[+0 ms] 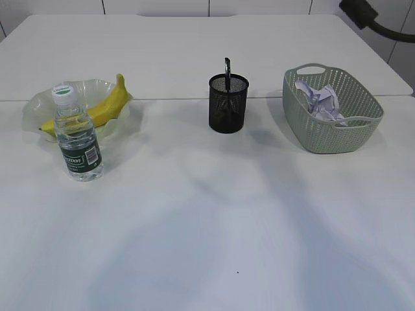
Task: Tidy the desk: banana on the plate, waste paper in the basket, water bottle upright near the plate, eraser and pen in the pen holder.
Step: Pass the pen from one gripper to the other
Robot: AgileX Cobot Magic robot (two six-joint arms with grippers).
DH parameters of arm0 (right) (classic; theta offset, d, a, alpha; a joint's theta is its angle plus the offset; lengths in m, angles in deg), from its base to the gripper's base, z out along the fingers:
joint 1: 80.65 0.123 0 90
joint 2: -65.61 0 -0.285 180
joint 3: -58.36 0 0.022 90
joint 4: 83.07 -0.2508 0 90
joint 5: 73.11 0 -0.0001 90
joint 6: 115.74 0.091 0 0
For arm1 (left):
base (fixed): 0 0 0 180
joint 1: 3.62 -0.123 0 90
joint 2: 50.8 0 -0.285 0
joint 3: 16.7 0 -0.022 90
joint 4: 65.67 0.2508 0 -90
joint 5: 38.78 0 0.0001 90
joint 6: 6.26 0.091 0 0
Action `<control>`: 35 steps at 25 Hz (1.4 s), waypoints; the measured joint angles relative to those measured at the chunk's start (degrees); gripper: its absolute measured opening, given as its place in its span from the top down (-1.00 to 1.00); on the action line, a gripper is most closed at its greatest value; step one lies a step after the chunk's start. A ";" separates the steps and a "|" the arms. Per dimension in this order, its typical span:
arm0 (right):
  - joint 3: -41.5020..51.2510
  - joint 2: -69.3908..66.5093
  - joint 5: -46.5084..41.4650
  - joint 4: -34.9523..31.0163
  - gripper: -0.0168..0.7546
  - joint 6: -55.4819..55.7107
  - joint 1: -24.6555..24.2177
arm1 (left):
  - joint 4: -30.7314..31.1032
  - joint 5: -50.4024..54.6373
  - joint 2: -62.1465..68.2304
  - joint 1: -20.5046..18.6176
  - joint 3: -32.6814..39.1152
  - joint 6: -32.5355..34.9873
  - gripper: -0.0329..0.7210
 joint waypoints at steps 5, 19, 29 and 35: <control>-0.13 0.00 -0.28 0.05 0.04 0.00 0.94 | -0.45 0.00 0.00 0.00 0.00 0.07 0.84; -0.13 0.00 0.40 0.05 0.51 0.00 0.94 | -0.69 0.33 0.00 0.00 0.00 0.07 0.84; -0.13 -0.15 1.90 0.05 0.78 0.42 0.94 | -0.82 0.56 -0.25 0.00 0.00 0.77 0.84; -0.13 -0.15 1.93 -0.06 0.81 0.46 0.94 | -0.82 0.56 -0.36 0.00 0.00 0.86 0.84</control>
